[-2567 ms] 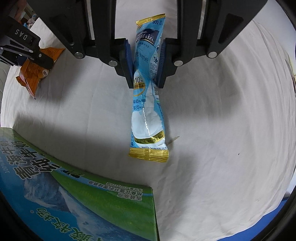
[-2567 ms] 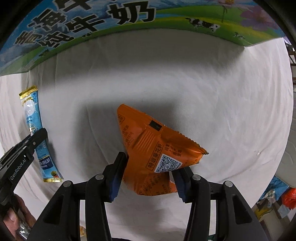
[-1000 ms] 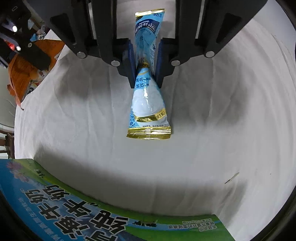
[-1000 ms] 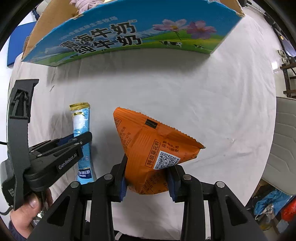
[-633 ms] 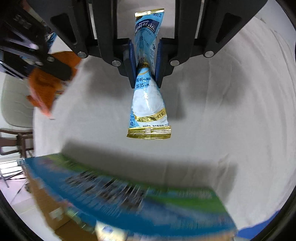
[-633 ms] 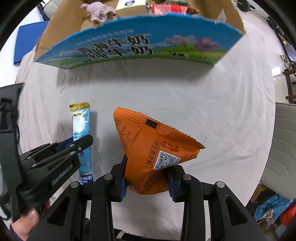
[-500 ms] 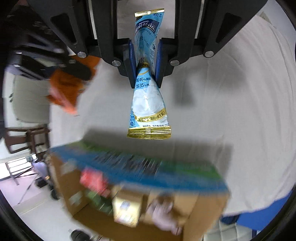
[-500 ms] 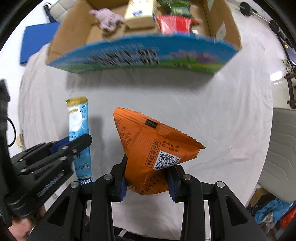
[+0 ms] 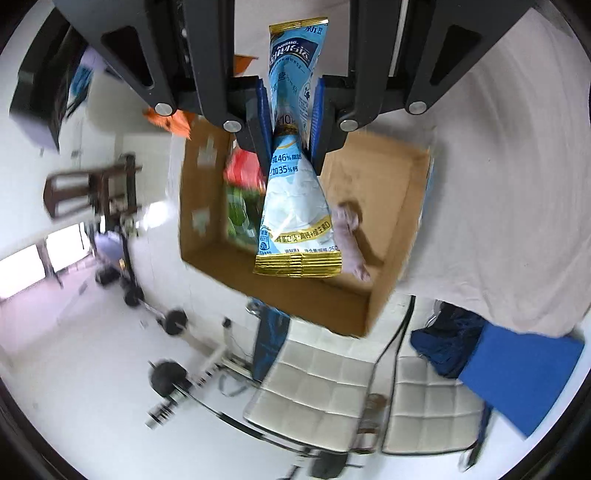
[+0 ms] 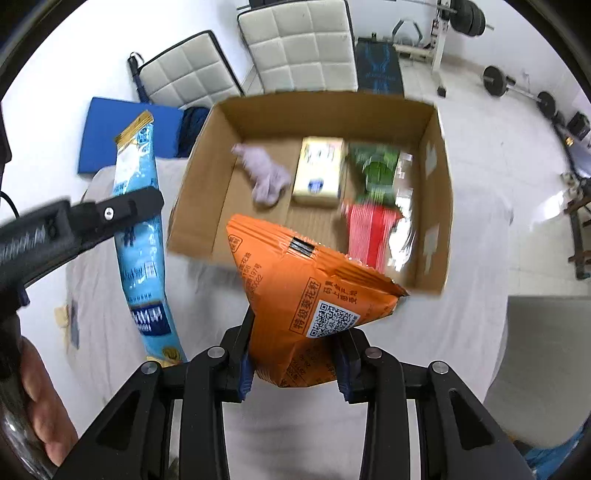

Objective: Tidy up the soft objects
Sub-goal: 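Carry the sachet and orange bag into the box and open both tools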

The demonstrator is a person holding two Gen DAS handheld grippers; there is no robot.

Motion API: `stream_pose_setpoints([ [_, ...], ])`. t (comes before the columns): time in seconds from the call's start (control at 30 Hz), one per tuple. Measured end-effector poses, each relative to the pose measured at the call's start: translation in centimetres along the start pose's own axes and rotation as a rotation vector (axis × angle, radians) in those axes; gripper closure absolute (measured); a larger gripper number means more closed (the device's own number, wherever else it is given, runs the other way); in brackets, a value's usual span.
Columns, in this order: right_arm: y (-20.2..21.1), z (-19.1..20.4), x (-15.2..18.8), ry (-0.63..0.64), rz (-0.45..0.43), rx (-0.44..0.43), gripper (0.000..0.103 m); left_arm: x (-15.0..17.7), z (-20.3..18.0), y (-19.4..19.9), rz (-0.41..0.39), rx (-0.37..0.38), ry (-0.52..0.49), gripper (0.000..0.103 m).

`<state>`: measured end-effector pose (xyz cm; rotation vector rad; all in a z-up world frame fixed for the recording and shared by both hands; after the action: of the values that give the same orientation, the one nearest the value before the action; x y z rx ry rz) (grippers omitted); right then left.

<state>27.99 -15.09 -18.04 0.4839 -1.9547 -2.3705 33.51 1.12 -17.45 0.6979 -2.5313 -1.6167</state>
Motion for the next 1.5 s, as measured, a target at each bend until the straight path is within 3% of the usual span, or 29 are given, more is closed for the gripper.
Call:
stream_pose_setpoints([
  [0.27,-5.7,-1.4,-5.8,-0.023,0.039,0.052,0.066,-4.9,2.9,-6.1,0.039,-0.017,0.19,0.087],
  [0.57,-13.0,-2.4,-6.5,-0.035,0.137,0.05,0.066,-5.4,4.3,-10.4,0.106,-0.093,0.173,0.087],
  [1.0,-17.4,-2.1,-5.7,-0.007,0.216,0.002,0.065,-4.9,4.4,-12.3,0.165,-0.136,0.136,0.085],
  [1.23,-17.9,-2.6,-5.3,-0.02,0.245,-0.007,0.059,-3.8,4.6,-12.2,0.202,-0.188,0.097,0.073],
  [1.3,-17.5,-3.0,-5.2,-0.025,0.239,-0.007,0.053,-3.6,4.8,-11.7,0.19,-0.202,0.083,0.067],
  [1.43,-16.6,-3.8,-4.8,-0.037,0.23,0.003,0.051,-3.2,4.6,-10.5,0.145,-0.247,0.02,0.042],
  [1.5,-16.0,-4.3,-4.5,-0.044,0.225,0.013,0.05,-2.9,4.3,-9.7,0.114,-0.278,-0.029,0.039],
])
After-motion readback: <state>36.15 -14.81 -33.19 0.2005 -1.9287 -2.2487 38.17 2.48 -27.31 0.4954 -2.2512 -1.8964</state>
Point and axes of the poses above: each gripper's, at about its wrist camera, not at the fingertips, and y roughly against the way its jaws point, z to its left, x to its underside, the point moved 5 cm from there along -y, roughly the way its jaws point, and after that the axes turned 9 degrees about y, right-handed, at the moved point
